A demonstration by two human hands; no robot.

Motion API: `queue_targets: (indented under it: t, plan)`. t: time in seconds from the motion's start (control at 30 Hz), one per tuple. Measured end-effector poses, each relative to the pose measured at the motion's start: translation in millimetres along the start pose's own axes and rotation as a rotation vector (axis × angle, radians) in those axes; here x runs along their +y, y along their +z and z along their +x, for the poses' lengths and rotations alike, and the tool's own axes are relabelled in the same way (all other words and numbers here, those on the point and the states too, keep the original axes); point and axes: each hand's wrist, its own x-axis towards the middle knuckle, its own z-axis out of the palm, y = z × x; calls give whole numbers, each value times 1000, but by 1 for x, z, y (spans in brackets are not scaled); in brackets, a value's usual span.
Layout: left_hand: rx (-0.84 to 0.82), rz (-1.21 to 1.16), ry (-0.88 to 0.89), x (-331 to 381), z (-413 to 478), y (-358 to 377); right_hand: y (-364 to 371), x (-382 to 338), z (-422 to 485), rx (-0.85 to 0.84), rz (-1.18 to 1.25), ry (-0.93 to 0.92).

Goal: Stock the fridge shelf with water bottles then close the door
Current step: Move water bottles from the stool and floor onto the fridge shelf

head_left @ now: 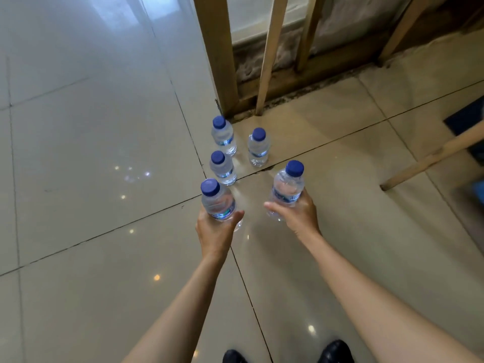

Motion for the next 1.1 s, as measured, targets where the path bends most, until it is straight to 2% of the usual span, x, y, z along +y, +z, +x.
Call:
queue_targets:
  t: [0.27, 0.5, 0.73, 0.93, 1.1]
  plan:
    - [-203, -36, 199, 184, -68, -28, -90, -155, -85, 71, 79, -51]
    - [-411, -146, 406, 387, -159, -76, -195, -344, -185, 119, 178, -165]
    - [-569, -141, 710, 588, -267, -109, -314, -527, -306, 270, 235, -353]
    - [-790, -189, 895, 731, -367, -84, -431, -625, -397, 455, 260, -534]
    - [-935, -291, 1064, 835, -471, -34, -540, -675, -460, 588, 191, -636]
